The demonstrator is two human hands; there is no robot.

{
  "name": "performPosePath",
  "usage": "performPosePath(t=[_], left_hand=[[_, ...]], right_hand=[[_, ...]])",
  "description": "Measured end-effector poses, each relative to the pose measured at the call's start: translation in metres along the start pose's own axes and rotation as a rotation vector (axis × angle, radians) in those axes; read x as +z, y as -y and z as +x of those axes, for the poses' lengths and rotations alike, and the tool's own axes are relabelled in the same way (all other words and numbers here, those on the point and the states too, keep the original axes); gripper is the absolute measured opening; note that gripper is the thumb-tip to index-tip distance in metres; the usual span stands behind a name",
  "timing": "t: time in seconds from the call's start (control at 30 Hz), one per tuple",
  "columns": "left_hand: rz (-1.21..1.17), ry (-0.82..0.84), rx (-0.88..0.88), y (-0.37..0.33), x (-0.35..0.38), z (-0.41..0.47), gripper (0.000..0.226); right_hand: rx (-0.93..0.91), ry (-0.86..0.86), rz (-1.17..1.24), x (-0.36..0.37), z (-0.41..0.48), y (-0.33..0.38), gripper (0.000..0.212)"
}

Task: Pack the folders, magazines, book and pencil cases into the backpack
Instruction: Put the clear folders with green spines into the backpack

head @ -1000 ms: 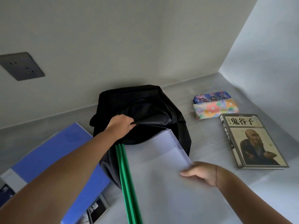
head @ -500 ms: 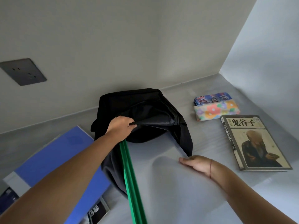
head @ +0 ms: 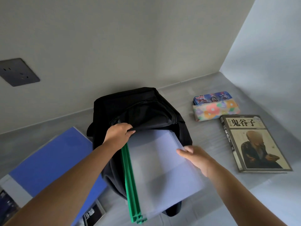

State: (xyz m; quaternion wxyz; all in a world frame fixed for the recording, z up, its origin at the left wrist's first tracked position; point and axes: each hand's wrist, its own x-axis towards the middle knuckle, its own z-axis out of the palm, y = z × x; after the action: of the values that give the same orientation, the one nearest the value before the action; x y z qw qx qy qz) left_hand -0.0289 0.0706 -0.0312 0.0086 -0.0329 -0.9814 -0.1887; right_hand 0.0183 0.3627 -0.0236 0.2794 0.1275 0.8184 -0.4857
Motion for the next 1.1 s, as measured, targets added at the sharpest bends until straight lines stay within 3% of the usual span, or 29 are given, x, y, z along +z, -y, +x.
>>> performPosePath(t=[0.07, 0.13, 0.2, 0.27, 0.37, 0.5, 0.67, 0.8, 1.1], left_hand=[[-0.014, 0.000, -0.009, -0.001, 0.002, -0.001, 0.025], [-0.038, 0.000, -0.021, -0.002, 0.003, -0.002, 0.023], [-0.055, 0.000, -0.027, -0.004, 0.002, -0.003, 0.021], [-0.050, 0.005, -0.016, -0.006, 0.002, -0.003, 0.020], [-0.040, 0.018, -0.013, -0.007, 0.002, -0.003, 0.019], [-0.074, 0.042, 0.005, -0.010, 0.001, -0.004, 0.015], [-0.094, 0.037, 0.037, -0.014, 0.000, -0.004, 0.015], [-0.095, 0.035, 0.051, -0.014, 0.000, -0.003, 0.014], [-0.048, 0.051, 0.084, -0.011, 0.007, -0.002, 0.015]], right_hand=[[0.052, 0.027, 0.083, -0.007, -0.032, -0.018, 0.039], [0.166, 0.092, 0.353, -0.002, -0.060, -0.040, 0.021], [0.277, 0.131, 0.681, 0.015, -0.078, -0.058, 0.021], [0.351, 0.131, 0.838, 0.036, -0.085, -0.068, 0.019], [0.346, 0.112, 0.795, 0.058, -0.082, -0.069, 0.026], [0.350, -0.034, 0.803, 0.071, -0.064, -0.051, 0.003], [0.367, -0.066, 0.881, 0.086, -0.022, -0.015, 0.003], [0.377, -0.062, 0.982, 0.094, 0.017, 0.012, 0.033], [0.415, -0.157, 1.075, 0.096, 0.043, 0.022, 0.035]])
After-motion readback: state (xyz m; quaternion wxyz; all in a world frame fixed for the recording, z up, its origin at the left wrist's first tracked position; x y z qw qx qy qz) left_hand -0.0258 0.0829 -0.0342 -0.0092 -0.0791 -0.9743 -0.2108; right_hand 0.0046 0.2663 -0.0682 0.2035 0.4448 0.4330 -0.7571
